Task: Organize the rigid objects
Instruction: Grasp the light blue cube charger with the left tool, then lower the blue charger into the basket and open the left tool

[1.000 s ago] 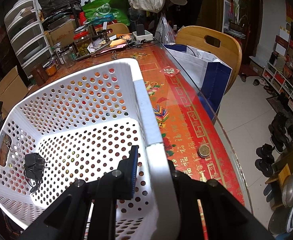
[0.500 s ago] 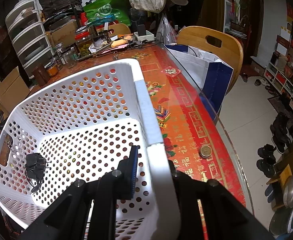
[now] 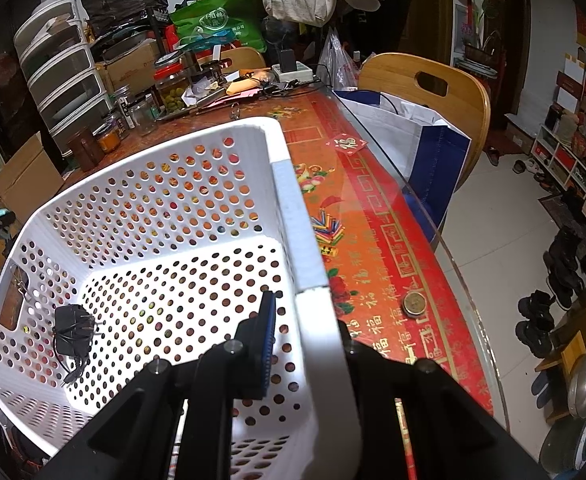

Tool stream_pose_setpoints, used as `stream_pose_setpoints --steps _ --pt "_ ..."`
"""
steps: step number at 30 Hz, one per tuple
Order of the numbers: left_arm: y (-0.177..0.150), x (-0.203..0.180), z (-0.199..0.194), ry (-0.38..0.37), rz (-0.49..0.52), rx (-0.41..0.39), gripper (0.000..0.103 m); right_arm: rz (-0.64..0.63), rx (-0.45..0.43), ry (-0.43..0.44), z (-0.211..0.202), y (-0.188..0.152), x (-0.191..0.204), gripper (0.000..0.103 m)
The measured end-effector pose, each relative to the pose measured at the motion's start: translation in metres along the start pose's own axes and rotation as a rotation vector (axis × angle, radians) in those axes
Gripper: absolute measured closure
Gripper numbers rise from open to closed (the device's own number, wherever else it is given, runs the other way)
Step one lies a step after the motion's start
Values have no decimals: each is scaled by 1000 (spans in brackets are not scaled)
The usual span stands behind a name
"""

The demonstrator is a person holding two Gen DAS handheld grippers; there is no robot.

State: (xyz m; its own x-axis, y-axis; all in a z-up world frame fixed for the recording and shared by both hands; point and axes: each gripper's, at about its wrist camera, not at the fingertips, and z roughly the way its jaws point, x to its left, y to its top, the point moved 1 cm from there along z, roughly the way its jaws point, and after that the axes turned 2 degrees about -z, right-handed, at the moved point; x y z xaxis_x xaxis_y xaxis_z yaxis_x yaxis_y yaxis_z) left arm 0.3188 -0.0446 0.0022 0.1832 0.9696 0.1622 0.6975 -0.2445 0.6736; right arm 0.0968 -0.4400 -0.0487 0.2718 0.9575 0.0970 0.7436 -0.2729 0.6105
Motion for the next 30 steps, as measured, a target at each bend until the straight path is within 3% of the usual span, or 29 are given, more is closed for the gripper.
stream_pose_setpoints --steps 7,9,16,24,30 --pt "5 -49 -58 -21 89 -92 43 0 -2 6 0 0 -1 89" --pt "4 -65 -69 -21 101 -82 43 0 -3 10 0 0 -1 89" --pt "-8 -129 -95 -136 203 -54 43 -1 -3 13 0 0 0 89" --pt "-18 -192 -76 -202 309 66 43 -1 0 19 -1 -1 -1 89" --pt "-27 -215 -52 -208 354 141 43 -7 7 21 -1 0 -1 89"
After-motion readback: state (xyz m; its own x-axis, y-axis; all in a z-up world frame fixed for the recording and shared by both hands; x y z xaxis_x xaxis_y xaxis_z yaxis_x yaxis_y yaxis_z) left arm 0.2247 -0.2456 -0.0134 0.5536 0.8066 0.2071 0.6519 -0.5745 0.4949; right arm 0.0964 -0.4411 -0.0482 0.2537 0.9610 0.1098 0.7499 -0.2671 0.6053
